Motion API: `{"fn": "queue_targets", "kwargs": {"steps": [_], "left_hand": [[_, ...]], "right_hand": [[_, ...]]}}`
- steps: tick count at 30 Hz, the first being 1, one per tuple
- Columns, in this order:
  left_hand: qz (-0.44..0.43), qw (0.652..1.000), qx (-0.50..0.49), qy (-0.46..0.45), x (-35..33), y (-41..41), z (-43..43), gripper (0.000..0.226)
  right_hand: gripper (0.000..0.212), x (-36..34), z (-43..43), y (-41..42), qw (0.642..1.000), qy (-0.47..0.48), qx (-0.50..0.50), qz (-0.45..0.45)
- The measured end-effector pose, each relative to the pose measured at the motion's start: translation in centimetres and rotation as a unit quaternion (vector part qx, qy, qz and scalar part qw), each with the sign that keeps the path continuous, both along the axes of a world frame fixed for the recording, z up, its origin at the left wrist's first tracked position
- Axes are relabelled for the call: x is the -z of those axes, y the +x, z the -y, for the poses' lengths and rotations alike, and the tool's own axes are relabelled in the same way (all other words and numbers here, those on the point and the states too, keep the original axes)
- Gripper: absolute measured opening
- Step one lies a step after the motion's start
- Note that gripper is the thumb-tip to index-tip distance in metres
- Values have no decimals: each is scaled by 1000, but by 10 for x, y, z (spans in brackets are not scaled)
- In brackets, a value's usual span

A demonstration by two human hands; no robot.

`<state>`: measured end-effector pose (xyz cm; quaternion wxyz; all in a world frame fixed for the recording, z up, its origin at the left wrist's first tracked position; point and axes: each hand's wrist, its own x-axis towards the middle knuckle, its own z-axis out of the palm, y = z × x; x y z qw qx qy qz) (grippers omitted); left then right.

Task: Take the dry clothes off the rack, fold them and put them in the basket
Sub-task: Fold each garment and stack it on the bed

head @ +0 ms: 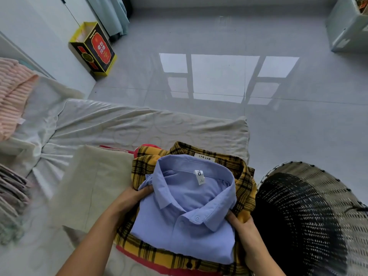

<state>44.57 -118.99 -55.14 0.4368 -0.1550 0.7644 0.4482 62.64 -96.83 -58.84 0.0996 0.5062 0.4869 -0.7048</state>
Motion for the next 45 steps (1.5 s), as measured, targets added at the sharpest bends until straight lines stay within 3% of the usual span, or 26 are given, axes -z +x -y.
{"fn": "queue_targets", "kwargs": {"steps": [3,8,9,12,16,19,23,27,29,33,36,38,40,45], "left_hand": [[20,1000,-7,-11,0,2,-2,52],[50,999,-3,18,-9,4,-12,96],[54,998,-5,33,-10,7,-15,92],[48,997,-26,58,-14,23,-34,48],[29,997,-18,73,-6,51,-62,53],[-19,997,-14,79,-1,53,-72,43],[-172,985,-30,3,18,35,-54,92],[-68,994,-60,58,18,29,-43,102],[-63,996,-43,42,20,26,-43,110],[-33,999,-19,-10,24,21,-41,102],[7,999,13,-40,22,18,-40,87],[13,999,18,-42,27,16,-40,68],[-2,999,21,-26,34,18,-43,82],[-35,999,11,-5,43,17,-38,130]], "right_hand": [[34,-3,-3,1,999,2,16,-33],[22,-10,-15,8,998,-22,48,-42],[23,-12,-21,12,998,-18,47,-45],[11,-21,-43,24,997,-17,63,-50],[34,-27,-70,39,997,-18,65,-34],[38,-25,-77,38,994,-62,73,-47],[28,-16,-63,21,986,-145,76,-30],[18,-8,-55,8,978,-183,85,-54],[19,-5,-53,7,975,-191,84,-71],[31,-3,-49,7,977,-188,71,-75],[48,-4,-41,4,988,-123,77,-60],[89,-5,-38,-1,995,-59,60,-52],[116,1,-37,-1,998,-27,48,-38],[108,10,-32,-3,997,-48,57,-13]]}}
